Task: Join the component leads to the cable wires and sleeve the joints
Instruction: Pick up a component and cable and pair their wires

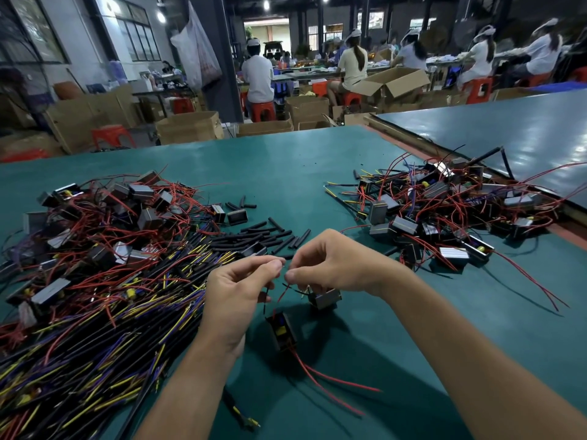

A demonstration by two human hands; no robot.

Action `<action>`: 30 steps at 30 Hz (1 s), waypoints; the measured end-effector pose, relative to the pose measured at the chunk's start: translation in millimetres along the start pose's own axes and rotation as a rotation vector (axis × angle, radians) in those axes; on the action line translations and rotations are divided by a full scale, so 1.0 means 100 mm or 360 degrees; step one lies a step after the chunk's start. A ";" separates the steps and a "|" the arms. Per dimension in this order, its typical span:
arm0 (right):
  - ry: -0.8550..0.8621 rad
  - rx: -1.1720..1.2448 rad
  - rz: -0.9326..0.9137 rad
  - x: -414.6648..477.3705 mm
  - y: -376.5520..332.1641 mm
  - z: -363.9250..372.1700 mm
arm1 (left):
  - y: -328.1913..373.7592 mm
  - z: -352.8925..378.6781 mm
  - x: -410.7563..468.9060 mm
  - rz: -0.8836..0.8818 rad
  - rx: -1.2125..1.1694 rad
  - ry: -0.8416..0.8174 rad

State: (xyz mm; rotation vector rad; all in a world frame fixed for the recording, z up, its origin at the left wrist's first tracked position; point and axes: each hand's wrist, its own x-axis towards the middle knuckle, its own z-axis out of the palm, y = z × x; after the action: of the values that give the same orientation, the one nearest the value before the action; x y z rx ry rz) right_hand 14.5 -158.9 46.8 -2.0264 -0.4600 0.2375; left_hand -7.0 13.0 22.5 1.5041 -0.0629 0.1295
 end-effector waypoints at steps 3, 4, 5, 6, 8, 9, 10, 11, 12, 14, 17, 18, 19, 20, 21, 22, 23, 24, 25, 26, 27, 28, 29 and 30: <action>-0.0046 -0.0037 0.0015 0.01 0.02 -0.02 | 0.00 0.00 0.00 -0.0030 -0.0020 -0.0021; -0.0063 -0.0044 0.0022 0.00 0.02 -0.02 | 0.00 0.00 0.00 -0.0049 -0.0036 -0.0033; -0.0076 -0.0045 0.0027 0.00 0.01 -0.03 | 0.00 0.00 0.00 -0.0072 -0.0055 -0.0043; -0.0081 -0.0037 0.0028 -0.01 0.01 -0.05 | 0.00 -0.01 0.00 -0.0097 -0.0078 -0.0054; -0.0073 -0.0012 0.0021 -0.02 0.02 -0.07 | -0.01 -0.02 0.01 -0.0147 -0.0126 -0.0085; -0.0064 -0.0005 0.0012 -0.02 0.02 -0.08 | -0.01 -0.03 0.02 -0.0166 -0.0139 -0.0099; -0.0057 -0.0004 0.0004 -0.02 0.02 -0.08 | -0.01 -0.04 0.02 -0.0178 -0.0142 -0.0109; -0.0048 -0.0001 -0.0003 -0.02 0.02 -0.08 | -0.01 -0.04 0.03 -0.0185 -0.0143 -0.0121; -0.0033 0.0004 -0.0012 -0.02 0.02 -0.08 | -0.01 -0.05 0.03 -0.0193 -0.0147 -0.0134; 0.0019 0.0032 -0.0036 -0.01 0.02 -0.07 | 0.00 -0.05 0.04 -0.0208 -0.0149 -0.0165; 0.0053 0.0088 -0.0046 0.00 0.02 -0.07 | 0.00 -0.06 0.02 -0.0214 -0.0109 -0.0205; 0.0050 0.0094 -0.0051 0.00 0.02 -0.07 | 0.00 -0.06 0.02 -0.0215 -0.0105 -0.0210; 0.0054 0.0094 -0.0057 0.01 0.03 -0.07 | -0.01 -0.06 0.02 -0.0214 -0.0105 -0.0212; 0.0070 0.0093 -0.0066 0.01 0.03 -0.06 | -0.01 -0.06 0.02 -0.0212 -0.0107 -0.0212; 0.0094 0.0092 -0.0077 0.02 0.04 -0.06 | -0.02 -0.06 0.03 -0.0211 -0.0114 -0.0210; 0.0119 0.0091 -0.0092 0.03 0.04 -0.06 | -0.03 -0.06 0.03 -0.0209 -0.0123 -0.0210; 0.0140 0.0090 -0.0106 0.03 0.04 -0.05 | -0.02 -0.06 0.03 -0.0203 -0.0130 -0.0215; 0.0156 0.0092 -0.0117 0.04 0.03 -0.05 | -0.02 -0.05 0.03 -0.0193 -0.0132 -0.0230; 0.0168 0.0096 -0.0123 0.04 0.03 -0.05 | -0.02 -0.04 0.02 -0.0184 -0.0128 -0.0247; 0.0173 0.0094 -0.0129 0.03 0.02 -0.05 | -0.02 -0.04 0.02 -0.0178 -0.0115 -0.0260; 0.0167 0.0083 -0.0138 0.02 0.01 -0.05 | -0.02 -0.04 0.01 -0.0175 -0.0096 -0.0266; 0.0153 0.0066 -0.0148 0.01 0.01 -0.05 | -0.03 -0.04 0.01 -0.0173 -0.0077 -0.0268; 0.0137 0.0054 -0.0156 0.01 0.00 -0.05 | -0.03 -0.04 0.01 -0.0169 -0.0059 -0.0272; 0.0124 0.0053 -0.0161 0.00 0.00 -0.05 | -0.03 -0.05 0.01 -0.0161 -0.0042 -0.0280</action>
State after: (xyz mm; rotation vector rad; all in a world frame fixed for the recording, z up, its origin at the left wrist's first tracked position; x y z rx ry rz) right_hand 16.4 -162.4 49.5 -1.9660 -0.5049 0.1036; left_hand -5.7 17.8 19.0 1.4864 -0.1289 -0.0849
